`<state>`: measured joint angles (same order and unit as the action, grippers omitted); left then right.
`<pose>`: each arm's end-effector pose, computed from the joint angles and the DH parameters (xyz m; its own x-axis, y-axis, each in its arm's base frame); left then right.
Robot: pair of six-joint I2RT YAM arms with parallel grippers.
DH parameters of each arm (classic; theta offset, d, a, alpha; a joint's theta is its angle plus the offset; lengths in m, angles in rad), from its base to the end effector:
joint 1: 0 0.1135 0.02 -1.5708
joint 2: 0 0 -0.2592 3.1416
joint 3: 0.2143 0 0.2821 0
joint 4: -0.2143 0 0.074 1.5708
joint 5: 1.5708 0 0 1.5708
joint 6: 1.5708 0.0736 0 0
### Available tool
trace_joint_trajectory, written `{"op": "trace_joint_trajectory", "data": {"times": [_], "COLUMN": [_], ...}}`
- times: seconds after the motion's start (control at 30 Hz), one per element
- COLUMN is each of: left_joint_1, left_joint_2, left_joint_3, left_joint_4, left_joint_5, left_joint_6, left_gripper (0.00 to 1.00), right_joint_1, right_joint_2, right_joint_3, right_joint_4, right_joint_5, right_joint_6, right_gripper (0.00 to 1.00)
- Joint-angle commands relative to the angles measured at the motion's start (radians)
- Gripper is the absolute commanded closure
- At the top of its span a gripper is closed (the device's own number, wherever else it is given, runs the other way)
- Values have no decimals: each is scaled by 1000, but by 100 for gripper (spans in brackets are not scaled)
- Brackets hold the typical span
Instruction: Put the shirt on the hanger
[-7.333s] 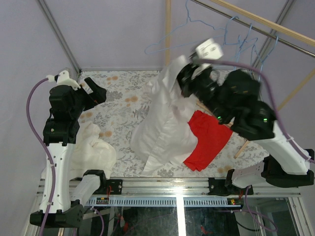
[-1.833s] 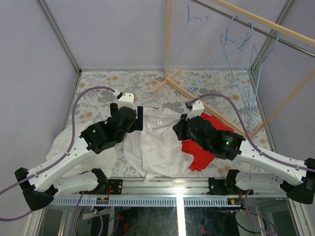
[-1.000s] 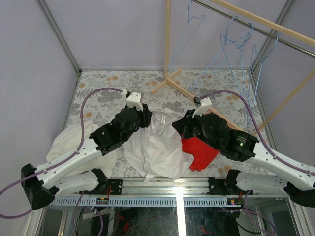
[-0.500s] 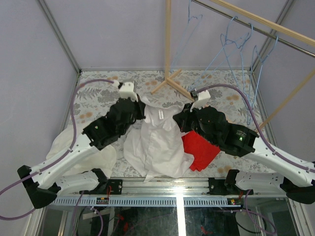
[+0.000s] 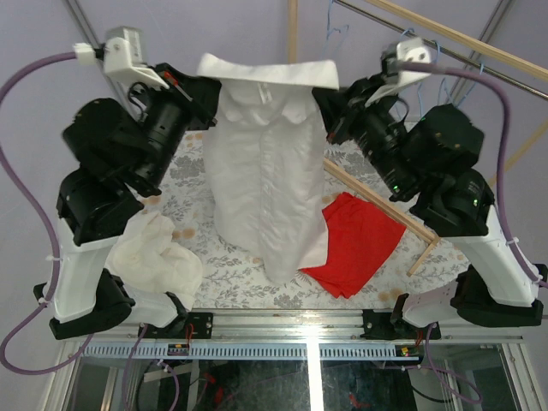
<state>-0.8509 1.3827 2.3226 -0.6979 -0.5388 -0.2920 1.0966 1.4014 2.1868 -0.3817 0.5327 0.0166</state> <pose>0.1727 -0.1397 0.6590 0.0601 -0.4433 -0.8944 0.3490 0.8488 -0.3972 0.1498 0.2099 0.6603 0.1702 0.3629 -0.9162 -0.5560 0.8029 0.2147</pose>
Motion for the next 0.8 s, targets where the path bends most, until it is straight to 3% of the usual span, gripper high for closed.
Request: {"op": "trace_joint_trajectory", "data": {"times": [0.0, 0.13, 0.27, 0.53, 0.63, 0.77], "left_joint_1": [5, 5, 4, 5, 5, 6], "left_joint_2": [11, -6, -42, -99, -136, -189], "left_joint_3": [131, 117, 36, -70, -181, -445], "left_joint_4": [26, 75, 64, -62, -125, -189], "left_joint_5": [-21, -27, -20, -83, -114, -82], "left_joint_6": [106, 120, 95, 54, 21, -64], "left_gripper": [100, 100, 100, 100, 100, 100], "right_joint_1": [-4, -4, -3, -3, -3, -4], "right_joint_2": [87, 102, 52, -5, -46, -117], "right_joint_3": [227, 267, 184, 68, -17, -240], "right_joint_4": [68, 127, 119, -70, -113, -161], "right_joint_5": [22, 12, -7, -125, -168, -127], "right_joint_6": [-224, -280, -238, -58, 31, 158], "right_gripper": [100, 100, 100, 100, 100, 100]}}
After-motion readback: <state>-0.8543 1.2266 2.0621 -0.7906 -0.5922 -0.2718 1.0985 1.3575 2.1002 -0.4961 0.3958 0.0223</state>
